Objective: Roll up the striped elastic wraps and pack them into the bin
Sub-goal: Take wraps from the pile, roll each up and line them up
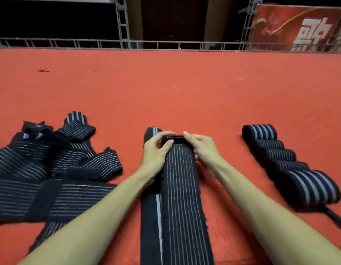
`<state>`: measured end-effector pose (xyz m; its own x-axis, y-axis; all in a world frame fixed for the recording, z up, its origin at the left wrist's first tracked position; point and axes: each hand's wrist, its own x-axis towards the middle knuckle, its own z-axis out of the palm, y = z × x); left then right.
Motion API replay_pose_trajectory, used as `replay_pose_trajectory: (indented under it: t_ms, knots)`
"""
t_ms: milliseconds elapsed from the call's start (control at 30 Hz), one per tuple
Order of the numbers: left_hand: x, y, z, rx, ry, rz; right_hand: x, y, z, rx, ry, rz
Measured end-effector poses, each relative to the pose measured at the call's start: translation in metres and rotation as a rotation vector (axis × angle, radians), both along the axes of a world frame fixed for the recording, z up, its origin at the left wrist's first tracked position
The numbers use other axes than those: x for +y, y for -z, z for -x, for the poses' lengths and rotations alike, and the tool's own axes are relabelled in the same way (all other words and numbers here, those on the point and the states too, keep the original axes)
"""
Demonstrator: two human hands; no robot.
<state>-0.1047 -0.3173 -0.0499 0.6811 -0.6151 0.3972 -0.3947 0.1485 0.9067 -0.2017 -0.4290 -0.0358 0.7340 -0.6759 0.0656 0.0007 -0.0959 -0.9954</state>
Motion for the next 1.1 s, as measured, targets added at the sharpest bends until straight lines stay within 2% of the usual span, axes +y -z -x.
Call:
replay_pose_trajectory:
  t_ms: [133,433,533,733,933,1100]
  knots:
    - [-0.008,0.019,-0.006,0.116,0.063,-0.008,-0.008,0.029,-0.008,-0.090,0.007,-0.122]
    - [-0.007,0.021,-0.009,0.238,0.142,0.004,-0.014,0.034,-0.007,-0.098,-0.101,-0.136]
    - [-0.004,0.019,-0.004,0.304,0.192,0.040,-0.016,0.036,-0.007,-0.138,-0.069,-0.038]
    - [-0.001,0.018,0.000,0.275,0.162,-0.018,-0.013,0.032,-0.002,-0.196,0.001,0.142]
    - [0.001,0.017,-0.001,0.105,0.151,-0.034,-0.009,0.032,-0.002,-0.185,-0.024,0.122]
    - [0.001,0.018,-0.003,0.104,0.154,0.001,-0.006,0.032,-0.002,-0.098,-0.016,0.040]
